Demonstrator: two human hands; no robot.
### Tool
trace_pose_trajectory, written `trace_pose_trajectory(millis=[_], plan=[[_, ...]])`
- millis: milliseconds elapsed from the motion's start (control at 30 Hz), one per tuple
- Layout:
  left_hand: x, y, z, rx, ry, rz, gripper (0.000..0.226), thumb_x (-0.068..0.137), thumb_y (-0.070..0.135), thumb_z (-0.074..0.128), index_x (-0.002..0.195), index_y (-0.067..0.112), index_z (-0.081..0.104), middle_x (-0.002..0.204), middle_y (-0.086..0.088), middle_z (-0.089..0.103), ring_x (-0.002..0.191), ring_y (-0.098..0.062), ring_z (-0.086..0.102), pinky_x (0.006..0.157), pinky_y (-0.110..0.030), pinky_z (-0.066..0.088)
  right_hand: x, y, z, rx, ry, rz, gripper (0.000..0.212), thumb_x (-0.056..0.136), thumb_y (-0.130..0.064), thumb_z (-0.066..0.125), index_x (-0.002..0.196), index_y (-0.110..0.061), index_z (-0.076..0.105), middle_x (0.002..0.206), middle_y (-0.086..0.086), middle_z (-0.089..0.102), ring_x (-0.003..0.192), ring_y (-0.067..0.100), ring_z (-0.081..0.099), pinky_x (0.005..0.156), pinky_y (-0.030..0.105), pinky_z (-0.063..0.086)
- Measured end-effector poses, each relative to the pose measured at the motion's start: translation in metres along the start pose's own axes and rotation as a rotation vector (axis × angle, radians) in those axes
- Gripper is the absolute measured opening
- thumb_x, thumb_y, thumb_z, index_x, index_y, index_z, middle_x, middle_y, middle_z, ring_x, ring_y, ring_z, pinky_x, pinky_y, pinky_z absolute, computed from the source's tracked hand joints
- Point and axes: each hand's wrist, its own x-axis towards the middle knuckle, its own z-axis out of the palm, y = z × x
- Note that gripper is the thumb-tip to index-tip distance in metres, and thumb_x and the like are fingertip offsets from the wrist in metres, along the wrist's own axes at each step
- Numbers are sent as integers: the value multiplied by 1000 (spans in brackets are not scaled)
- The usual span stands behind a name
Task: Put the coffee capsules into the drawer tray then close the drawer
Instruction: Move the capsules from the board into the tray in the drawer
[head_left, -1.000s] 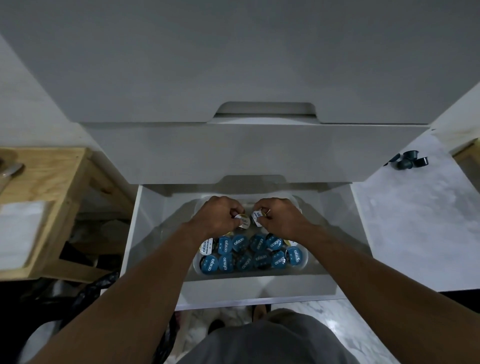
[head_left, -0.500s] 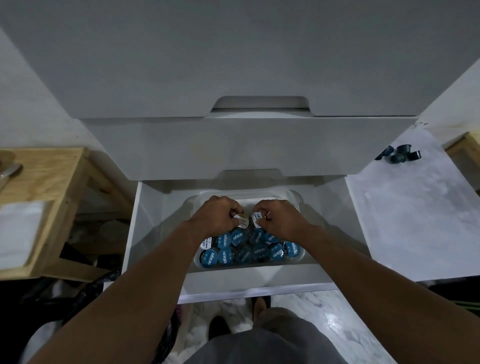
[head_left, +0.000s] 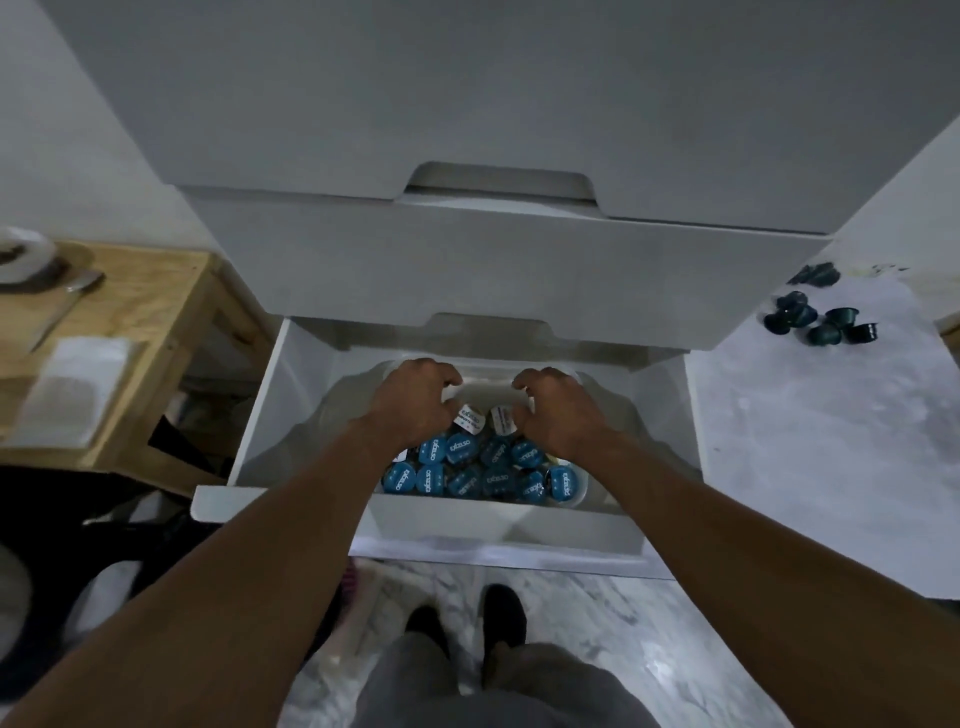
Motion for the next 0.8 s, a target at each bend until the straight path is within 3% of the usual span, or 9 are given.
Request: trace_pose_trajectory(millis=[167, 533, 633, 733, 800], plan=[[-31, 23, -10, 212, 97, -38, 40, 94, 31, 49, 132, 19, 49, 135, -3, 50, 118, -21, 52, 91, -30, 42, -22, 0, -17, -104, 82, -51, 39, 90, -25, 56, 127, -13, 54, 127, 11, 55, 113, 29, 54, 93, 37, 44], [-83, 73, -17, 354, 407, 252, 34, 89, 23, 51, 119, 7, 52, 117, -12, 55, 106, -29, 52, 86, -39, 46, -111, -7, -58, -179, 405, -49, 37, 92, -27, 50, 124, -10, 54, 123, 12, 57, 116, 29, 49, 92, 39, 46], [-97, 93, -18, 397, 459, 341, 29, 84, 21, 53, 108, 6, 57, 106, -14, 60, 95, -32, 57, 80, -40, 49, -148, -1, -72, -211, 471, -9, 39, 90, -27, 51, 125, -10, 52, 124, 13, 56, 114, 31, 50, 91, 41, 49], [-112, 117, -18, 439, 501, 425, 23, 74, 25, 53, 90, 12, 63, 86, -7, 65, 74, -25, 62, 64, -31, 52, -182, 11, -85, -235, 503, 45, 42, 92, -29, 49, 131, -12, 48, 130, 11, 52, 116, 28, 49, 93, 38, 47], [-117, 135, -16, 436, 526, 472, 22, 70, 26, 59, 88, 14, 63, 83, -3, 64, 71, -21, 62, 63, -28, 52, -199, 20, -93, -253, 524, 61, 43, 94, -30, 47, 133, -14, 46, 132, 9, 51, 117, 26, 48, 93, 35, 46]])
